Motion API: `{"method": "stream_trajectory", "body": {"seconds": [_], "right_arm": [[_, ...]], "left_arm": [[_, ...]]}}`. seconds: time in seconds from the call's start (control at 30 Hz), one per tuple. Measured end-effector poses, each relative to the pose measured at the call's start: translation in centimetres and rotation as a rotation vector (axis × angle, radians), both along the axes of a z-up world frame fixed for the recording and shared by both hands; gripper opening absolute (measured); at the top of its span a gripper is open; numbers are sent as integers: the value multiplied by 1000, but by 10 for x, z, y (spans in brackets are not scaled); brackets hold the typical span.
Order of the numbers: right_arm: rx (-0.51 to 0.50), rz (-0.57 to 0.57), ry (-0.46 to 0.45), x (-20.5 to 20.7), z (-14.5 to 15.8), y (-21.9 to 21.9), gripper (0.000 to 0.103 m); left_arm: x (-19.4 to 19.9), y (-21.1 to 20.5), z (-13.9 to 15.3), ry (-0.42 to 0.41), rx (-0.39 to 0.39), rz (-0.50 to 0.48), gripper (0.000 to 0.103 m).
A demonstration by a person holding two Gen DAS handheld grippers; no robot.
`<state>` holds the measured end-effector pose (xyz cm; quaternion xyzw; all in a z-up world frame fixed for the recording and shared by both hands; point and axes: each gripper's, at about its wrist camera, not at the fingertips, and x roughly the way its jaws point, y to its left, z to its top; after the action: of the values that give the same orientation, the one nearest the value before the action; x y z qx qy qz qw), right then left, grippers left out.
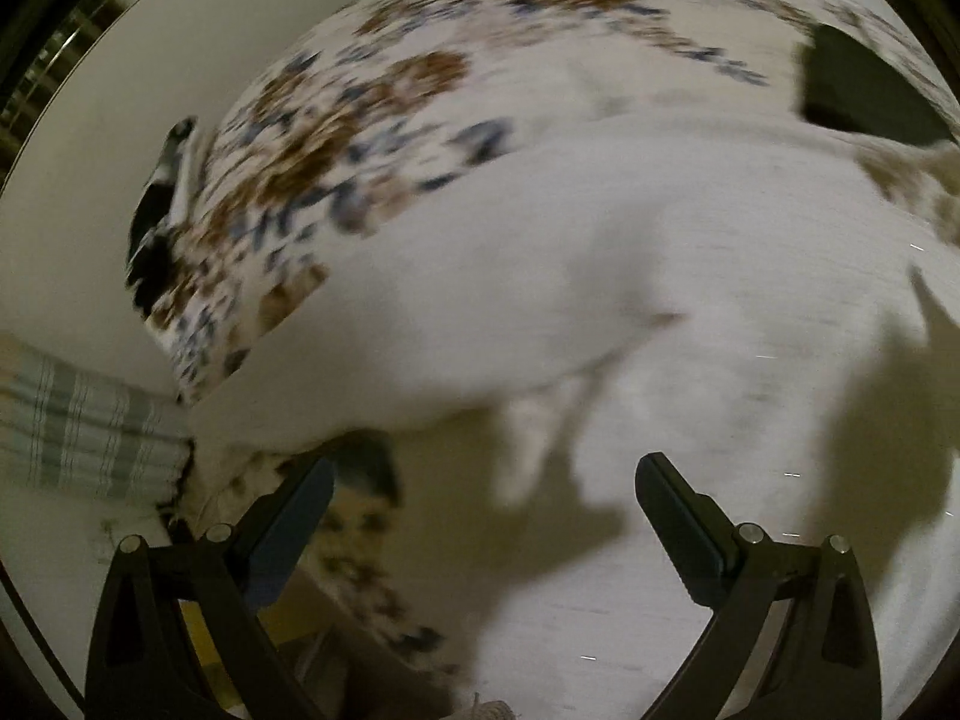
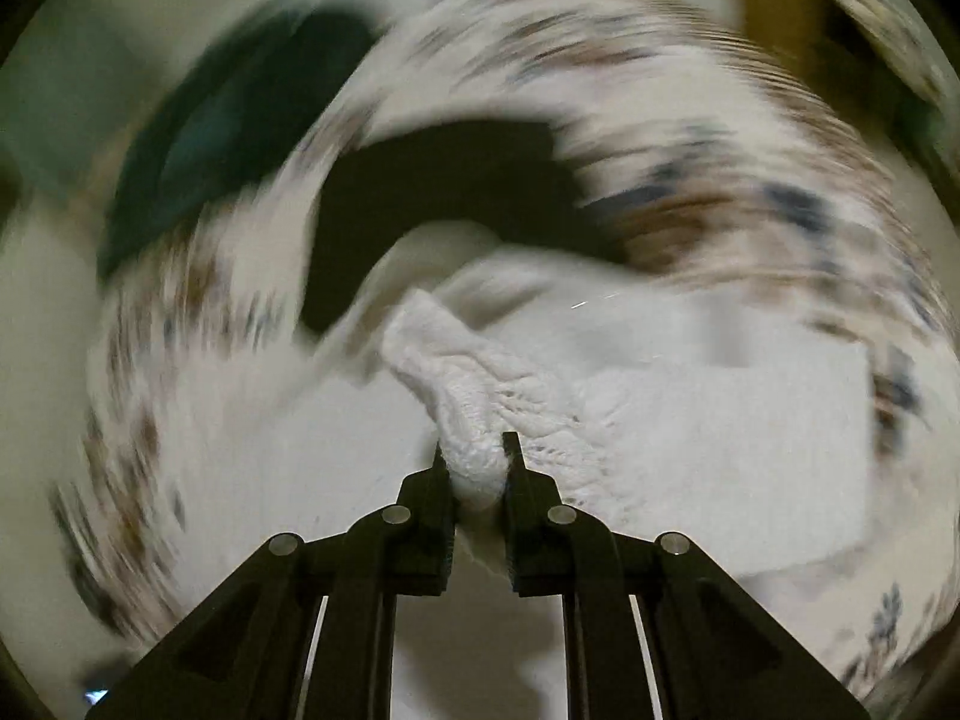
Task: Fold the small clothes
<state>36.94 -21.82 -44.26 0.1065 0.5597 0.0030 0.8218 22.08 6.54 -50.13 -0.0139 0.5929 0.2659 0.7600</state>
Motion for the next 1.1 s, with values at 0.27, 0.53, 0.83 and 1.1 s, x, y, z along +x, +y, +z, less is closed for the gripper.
{"method": "stream_trajectory", "body": {"seconds": [0.27,0.53,0.83,1.1], "right_arm": [[-183,370,36,10,-76,209,13],[-194,394,109,12,-94,246,14],[87,186,220,-2,-51,141,71],[57,35,308,-31,-59,64,71]], "left_arm": [[-23,73,-13,12,22,123,103],[-29,100,-23,16,-7,175,103],[-64,154,-11,-20,-159,294,103],[-132,244,-39,-57,-315,615,103]]}}
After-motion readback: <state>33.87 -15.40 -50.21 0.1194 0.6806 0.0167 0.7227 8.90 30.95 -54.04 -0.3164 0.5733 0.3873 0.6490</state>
